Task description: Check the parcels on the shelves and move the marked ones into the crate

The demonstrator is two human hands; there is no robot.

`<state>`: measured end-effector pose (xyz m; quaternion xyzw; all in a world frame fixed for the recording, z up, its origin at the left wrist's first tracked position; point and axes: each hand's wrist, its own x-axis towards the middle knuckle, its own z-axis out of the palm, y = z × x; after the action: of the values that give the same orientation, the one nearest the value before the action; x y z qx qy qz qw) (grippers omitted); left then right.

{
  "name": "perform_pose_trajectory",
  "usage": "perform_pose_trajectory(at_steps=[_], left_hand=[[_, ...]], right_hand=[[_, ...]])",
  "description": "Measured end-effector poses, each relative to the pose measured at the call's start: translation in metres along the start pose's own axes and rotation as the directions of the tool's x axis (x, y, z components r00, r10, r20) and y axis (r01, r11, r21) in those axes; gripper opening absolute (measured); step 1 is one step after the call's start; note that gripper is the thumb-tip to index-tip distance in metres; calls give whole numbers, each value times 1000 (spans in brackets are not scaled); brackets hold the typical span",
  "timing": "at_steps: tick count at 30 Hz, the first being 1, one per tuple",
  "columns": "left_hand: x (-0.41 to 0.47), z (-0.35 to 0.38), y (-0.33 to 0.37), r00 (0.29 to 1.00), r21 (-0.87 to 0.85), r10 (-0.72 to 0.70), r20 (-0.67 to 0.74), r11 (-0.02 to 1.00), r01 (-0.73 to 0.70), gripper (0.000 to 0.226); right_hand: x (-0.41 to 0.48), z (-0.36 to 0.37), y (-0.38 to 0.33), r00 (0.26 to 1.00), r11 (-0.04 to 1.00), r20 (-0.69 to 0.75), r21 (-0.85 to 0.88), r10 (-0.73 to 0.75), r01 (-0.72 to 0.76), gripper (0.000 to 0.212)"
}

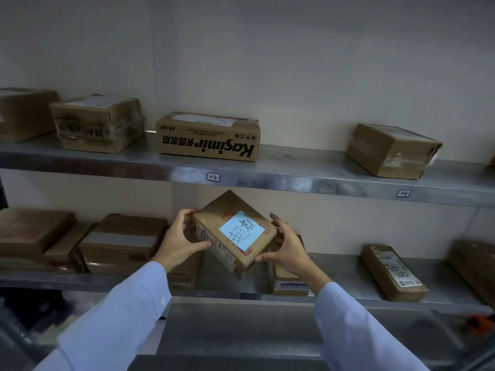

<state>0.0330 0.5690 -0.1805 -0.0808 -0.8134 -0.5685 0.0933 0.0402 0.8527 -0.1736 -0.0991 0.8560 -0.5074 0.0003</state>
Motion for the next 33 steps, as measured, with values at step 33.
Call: perform_pose_trajectory(at_steps=[33], left_hand=[[-30, 29, 24, 971, 18, -135, 195, 991, 134, 117]], right_hand=[[2, 24, -2, 999, 998, -23, 54, -32, 33, 90]])
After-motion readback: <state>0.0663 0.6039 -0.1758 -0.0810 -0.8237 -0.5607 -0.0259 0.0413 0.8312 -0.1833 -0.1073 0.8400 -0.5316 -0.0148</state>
